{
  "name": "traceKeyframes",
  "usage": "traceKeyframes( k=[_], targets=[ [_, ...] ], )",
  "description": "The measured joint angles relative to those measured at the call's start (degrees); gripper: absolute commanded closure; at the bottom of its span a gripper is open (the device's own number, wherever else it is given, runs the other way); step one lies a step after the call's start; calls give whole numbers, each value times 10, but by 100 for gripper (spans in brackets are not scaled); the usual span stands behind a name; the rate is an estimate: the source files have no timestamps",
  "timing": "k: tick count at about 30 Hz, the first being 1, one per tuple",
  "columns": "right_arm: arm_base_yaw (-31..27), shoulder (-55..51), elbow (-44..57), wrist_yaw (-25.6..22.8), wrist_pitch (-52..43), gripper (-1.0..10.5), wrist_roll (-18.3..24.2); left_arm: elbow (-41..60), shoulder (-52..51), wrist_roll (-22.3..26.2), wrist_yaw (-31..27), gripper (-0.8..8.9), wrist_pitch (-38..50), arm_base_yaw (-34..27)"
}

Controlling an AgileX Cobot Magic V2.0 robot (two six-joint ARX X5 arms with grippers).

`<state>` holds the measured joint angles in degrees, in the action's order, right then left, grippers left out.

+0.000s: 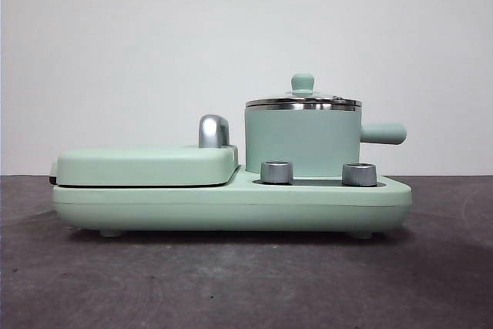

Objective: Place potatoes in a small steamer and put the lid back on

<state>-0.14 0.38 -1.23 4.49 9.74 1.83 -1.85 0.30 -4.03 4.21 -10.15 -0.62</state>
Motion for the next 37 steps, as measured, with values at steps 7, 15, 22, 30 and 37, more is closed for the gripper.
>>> traceKeyframes(
  k=[7,15,22,30,37],
  targets=[
    [0,0,0,0,3,927,8,0,0,0,0,808,0,0],
    [0,0,0,0,3,928,8,0,0,0,0,808,0,0],
    [0,0,0,0,3,928,7,0,0,0,0,808,0,0],
    [0,0,0,-2,3,928,-10,0,0,0,0,808,0,0],
    [0,0,2,-2,-1,928,-21,0,0,0,0,808,0,0]
  ],
)
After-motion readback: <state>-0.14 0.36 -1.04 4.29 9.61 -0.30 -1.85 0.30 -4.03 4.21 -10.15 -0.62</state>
